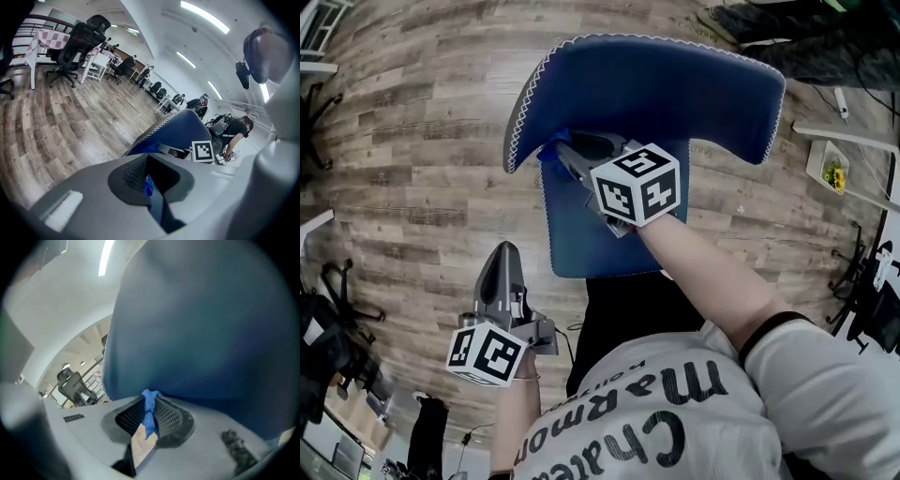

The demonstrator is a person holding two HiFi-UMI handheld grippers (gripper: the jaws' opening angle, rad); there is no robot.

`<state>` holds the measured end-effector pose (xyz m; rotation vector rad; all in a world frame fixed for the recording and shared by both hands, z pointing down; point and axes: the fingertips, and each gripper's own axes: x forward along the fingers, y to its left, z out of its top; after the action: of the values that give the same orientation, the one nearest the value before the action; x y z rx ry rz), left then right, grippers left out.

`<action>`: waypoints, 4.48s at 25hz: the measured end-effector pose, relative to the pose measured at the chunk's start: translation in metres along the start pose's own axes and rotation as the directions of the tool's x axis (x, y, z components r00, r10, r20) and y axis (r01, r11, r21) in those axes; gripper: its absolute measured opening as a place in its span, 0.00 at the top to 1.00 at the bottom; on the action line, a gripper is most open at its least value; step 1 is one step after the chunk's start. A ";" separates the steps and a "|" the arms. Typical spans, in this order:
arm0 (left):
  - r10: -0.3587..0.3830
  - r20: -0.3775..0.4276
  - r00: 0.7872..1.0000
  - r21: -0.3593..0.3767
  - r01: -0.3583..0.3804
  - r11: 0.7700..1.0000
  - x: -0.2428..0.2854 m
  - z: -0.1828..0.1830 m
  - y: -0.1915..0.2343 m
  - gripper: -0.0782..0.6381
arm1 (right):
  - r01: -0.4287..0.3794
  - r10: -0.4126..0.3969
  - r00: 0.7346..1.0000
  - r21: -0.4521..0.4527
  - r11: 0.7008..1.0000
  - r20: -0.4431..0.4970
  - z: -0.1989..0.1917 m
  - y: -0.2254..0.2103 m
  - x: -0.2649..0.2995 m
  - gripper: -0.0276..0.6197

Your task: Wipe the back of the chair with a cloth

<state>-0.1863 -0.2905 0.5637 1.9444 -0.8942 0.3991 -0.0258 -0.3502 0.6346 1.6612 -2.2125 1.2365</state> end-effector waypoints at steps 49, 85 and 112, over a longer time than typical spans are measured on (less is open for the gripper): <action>-0.190 -0.025 0.981 0.155 0.192 0.969 -0.011 -0.099 -0.174 0.88 | 0.443 -0.588 0.786 0.491 0.750 0.190 -0.056 -0.192 -0.320 0.85; -0.149 -0.192 0.970 0.041 0.160 0.986 0.038 -0.023 0.002 0.88 | 0.100 -0.099 0.995 0.074 0.992 -0.015 -0.016 -0.018 0.013 0.85; -0.211 -0.298 0.931 0.160 0.266 0.950 0.075 -0.084 -0.101 0.88 | 0.512 -0.599 0.786 0.381 0.770 0.153 -0.060 -0.211 -0.237 0.85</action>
<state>-0.0545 -0.2198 0.5895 2.0840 -0.4410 0.6175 0.2241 -0.1470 0.6615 2.5047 -1.4479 1.2904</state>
